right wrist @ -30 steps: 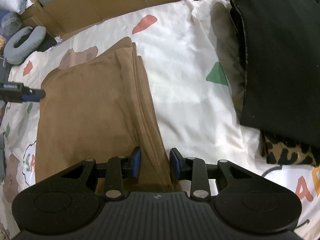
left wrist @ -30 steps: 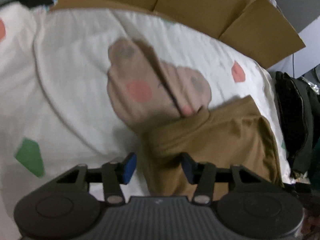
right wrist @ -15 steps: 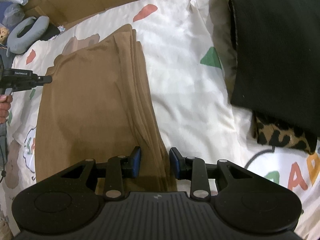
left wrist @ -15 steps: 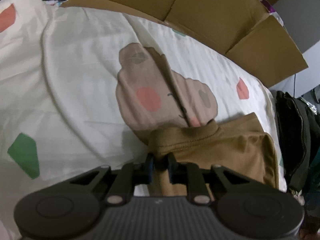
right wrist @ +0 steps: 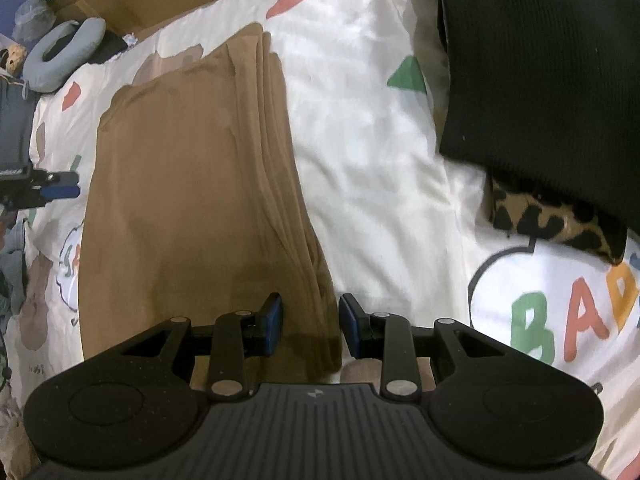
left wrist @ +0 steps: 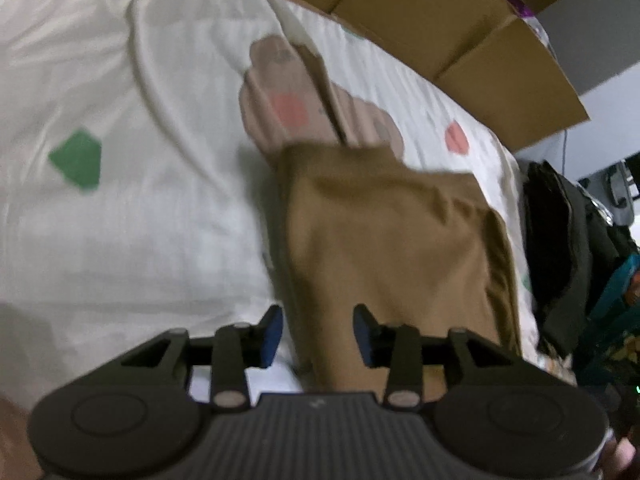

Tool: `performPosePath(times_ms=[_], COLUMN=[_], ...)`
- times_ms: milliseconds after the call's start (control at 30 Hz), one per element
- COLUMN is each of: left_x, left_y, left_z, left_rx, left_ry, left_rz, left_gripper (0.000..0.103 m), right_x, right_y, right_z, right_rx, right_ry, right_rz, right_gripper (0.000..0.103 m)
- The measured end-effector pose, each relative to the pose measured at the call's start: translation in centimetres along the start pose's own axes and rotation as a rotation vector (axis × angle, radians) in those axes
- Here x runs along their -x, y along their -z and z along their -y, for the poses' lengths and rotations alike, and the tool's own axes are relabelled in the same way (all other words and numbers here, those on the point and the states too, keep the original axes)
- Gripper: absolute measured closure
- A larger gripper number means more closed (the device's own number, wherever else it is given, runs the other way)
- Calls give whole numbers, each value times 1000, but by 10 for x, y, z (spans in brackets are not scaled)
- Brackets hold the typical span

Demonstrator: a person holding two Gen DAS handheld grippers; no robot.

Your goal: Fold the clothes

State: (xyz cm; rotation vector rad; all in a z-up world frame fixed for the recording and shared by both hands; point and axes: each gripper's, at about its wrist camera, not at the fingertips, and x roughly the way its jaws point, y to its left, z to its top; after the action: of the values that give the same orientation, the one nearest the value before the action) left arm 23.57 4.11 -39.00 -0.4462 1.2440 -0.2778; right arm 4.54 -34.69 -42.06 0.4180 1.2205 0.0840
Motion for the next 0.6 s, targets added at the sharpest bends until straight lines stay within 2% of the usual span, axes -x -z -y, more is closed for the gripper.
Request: performPosePath(times_ms=[67,133,233,467,567,600], left_x=[3,4,4,0,-4,-6], left_y=[15,32,53,91,103,107], left_z=[0,-1,-1,-4,-5,-6], left_rx=[16,42,57,107,125,133], left_ry=[9,25,38,86,125,136], left_rz=[-5,-12,-34,-69,-74,-81], left_gripper=[62,61,61,61,61,61], right_x=[0,1,3,9,7,6], right_y=[3,6,7,0,-3,-4], right_z=[3,5,5,6,7,7], right_rx=[-7,-21,-30,-35,-46,-48], right_ry=[-11,-36,-52,-70,-73,-70], right_rz=[-2,6,11,-7,-17,-19], right_gripper=[68,87,94,94,89,85])
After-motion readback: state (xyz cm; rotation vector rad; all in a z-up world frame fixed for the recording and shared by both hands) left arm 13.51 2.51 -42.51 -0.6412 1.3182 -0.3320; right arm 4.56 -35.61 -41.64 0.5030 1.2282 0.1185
